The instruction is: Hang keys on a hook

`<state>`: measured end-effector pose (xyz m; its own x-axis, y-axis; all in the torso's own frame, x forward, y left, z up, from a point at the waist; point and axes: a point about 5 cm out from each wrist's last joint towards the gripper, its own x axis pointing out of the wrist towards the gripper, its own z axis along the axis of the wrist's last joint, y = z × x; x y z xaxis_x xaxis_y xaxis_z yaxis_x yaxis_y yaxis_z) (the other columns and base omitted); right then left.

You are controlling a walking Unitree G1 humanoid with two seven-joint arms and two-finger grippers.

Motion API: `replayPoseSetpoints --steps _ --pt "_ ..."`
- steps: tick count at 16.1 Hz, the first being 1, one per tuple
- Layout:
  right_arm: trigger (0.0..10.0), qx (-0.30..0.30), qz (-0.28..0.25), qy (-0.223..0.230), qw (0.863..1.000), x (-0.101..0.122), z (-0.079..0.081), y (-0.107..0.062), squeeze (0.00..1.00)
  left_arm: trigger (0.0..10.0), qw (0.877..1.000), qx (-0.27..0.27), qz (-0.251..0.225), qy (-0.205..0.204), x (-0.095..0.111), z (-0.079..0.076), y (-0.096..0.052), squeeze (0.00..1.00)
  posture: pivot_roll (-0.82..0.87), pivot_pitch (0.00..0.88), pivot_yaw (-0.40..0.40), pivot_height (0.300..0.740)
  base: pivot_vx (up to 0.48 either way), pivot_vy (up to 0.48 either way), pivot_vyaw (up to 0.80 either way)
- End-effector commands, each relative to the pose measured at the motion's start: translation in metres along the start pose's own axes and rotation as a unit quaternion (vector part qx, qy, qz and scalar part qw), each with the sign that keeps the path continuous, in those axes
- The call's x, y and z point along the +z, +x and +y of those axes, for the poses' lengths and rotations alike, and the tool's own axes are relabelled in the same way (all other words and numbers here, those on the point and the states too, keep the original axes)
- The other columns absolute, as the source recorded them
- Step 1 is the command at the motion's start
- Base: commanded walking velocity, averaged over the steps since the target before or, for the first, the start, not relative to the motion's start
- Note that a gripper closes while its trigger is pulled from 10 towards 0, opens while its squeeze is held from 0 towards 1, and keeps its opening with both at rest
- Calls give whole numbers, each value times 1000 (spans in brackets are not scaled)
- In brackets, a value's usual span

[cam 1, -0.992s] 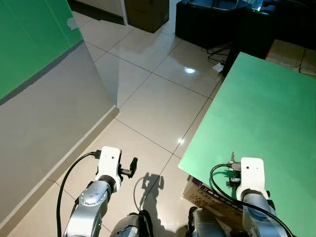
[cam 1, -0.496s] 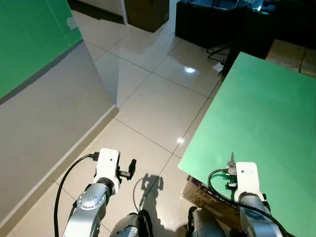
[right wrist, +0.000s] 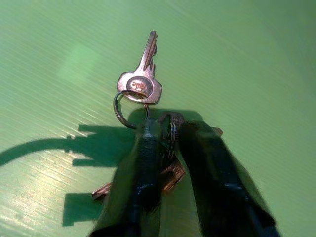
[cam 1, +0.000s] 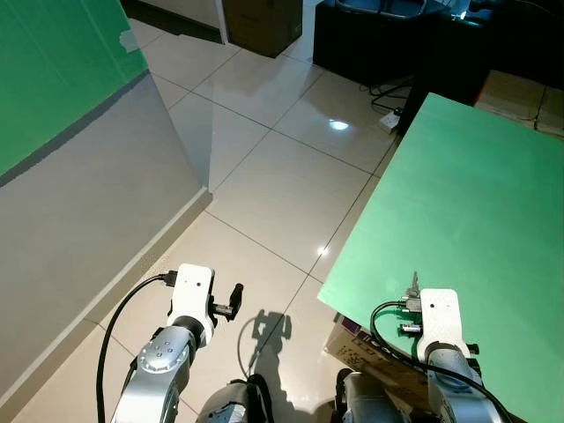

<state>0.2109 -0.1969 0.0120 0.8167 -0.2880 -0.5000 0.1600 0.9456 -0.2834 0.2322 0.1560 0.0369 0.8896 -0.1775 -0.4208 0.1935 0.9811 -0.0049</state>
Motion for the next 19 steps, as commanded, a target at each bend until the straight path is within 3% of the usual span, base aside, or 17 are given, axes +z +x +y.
replayPoseSetpoints --steps 1,4,10,13,14,15,16,17,19 --pt "0 -2 5 4 1000 -3 0 -1 0 10000 1000 5 7 -1 -2 2 -1 0 -209 200 85 740 0 0 0" --pt "0 -3 -6 4 1000 1 -1 -1 0 10000 1000 4 6 -1 -2 1 0 0 -215 196 82 740 0 0 0" --pt "0 0 -94 19 995 50 0 -11 0 10000 1000 4 3 -2 0 0 5 0 -225 191 81 740 0 0 0" --pt "0 -4 -89 21 996 54 -1 -10 0 10000 1000 2 3 -2 0 -2 5 0 -228 193 82 740 0 0 0" --pt "10000 -11 -66 20 998 47 -3 -8 0 10000 1000 1 3 -2 0 -2 5 0 -225 193 82 740 0 0 0" --pt "10000 -13 -55 24 998 43 -3 -9 0 10000 1000 1 3 -2 0 -2 5 0 -224 194 82 740 0 0 0" --pt "10000 -14 -46 36 998 37 -4 -10 910 10000 1000 1 3 -1 0 -2 5 0 -224 194 82 740 0 0 0" --pt "10000 -13 -39 37 998 33 -4 -10 1000 10000 1000 1 4 -1 0 -2 5 0 -224 194 82 740 0 0 0" --pt "10000 -16 -32 33 999 30 -3 -11 1000 10000 1000 2 4 -1 -1 -1 4 0 -222 196 84 740 0 0 0"
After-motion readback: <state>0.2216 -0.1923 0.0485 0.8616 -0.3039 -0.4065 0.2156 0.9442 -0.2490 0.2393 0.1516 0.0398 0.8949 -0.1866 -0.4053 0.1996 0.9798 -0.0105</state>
